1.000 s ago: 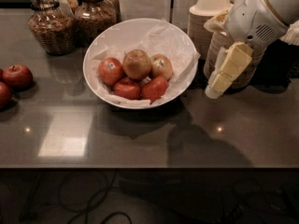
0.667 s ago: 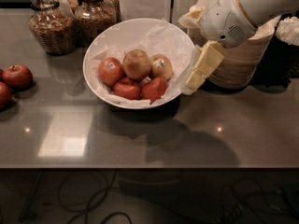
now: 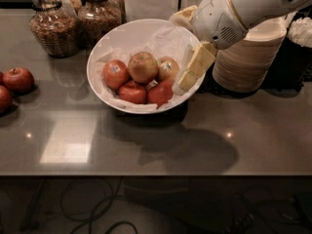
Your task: Pick apple from white bowl
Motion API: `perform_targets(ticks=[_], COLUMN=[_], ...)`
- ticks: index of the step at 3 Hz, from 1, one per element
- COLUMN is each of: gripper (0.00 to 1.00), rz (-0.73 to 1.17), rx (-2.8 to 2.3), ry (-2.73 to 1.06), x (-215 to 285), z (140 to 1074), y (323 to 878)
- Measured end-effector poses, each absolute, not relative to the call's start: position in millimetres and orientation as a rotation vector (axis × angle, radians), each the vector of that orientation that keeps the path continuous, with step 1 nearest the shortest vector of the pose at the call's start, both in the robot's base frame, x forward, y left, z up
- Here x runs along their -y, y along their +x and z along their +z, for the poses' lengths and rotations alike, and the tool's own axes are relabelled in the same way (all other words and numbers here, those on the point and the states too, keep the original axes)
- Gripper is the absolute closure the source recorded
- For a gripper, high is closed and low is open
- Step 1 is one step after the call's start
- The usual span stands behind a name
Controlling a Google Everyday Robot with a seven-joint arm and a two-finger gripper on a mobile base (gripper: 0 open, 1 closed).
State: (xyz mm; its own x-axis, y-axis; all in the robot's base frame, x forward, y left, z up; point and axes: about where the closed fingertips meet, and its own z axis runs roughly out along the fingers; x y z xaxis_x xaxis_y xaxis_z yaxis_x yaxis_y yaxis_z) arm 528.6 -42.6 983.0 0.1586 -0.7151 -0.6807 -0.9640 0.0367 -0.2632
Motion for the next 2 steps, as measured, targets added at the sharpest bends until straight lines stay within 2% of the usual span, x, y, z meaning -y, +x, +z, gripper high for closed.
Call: perform_targets(ticks=[2], gripper=[0.00], rz=[0.488], rx=[-1.618], ry=[-1.658], x=[22], z=[957], y=[542])
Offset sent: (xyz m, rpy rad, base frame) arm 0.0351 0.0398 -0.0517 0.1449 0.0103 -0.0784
